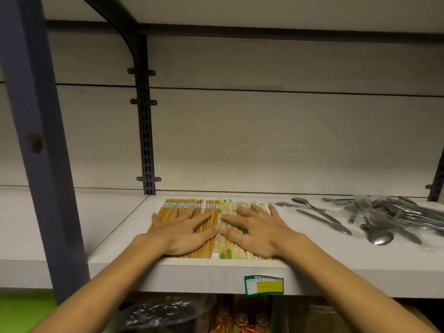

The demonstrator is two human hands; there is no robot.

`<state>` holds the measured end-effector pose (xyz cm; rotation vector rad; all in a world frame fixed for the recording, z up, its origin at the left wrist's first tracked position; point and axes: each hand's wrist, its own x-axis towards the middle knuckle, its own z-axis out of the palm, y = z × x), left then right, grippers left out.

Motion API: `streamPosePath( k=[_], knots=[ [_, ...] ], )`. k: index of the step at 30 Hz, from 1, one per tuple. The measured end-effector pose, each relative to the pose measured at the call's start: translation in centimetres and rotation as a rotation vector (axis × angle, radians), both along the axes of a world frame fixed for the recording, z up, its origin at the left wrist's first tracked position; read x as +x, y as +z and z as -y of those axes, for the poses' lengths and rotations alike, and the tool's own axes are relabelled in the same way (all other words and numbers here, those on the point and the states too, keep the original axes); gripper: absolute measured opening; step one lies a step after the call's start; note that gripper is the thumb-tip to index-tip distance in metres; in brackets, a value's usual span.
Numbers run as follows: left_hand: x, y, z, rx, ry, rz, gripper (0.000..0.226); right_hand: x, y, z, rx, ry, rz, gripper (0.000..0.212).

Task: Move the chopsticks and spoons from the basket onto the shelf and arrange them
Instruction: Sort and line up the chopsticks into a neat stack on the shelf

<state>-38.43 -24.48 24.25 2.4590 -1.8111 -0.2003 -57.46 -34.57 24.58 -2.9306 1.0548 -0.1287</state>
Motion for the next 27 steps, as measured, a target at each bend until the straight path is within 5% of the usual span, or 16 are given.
streamPosePath(
  k=[7, 27],
  knots=[
    [-0.3, 0.6, 0.4, 0.064, 0.019, -0.007, 0.096, 0.0, -0.2, 0.3, 0.178, -0.043, -0.014, 0.076],
    [1.1, -0.5, 0.7, 0.098, 0.07, -0.03, 0.083, 1.9, -0.4, 0.5, 0.196, -0.007, -0.092, 0.092]
  ],
)
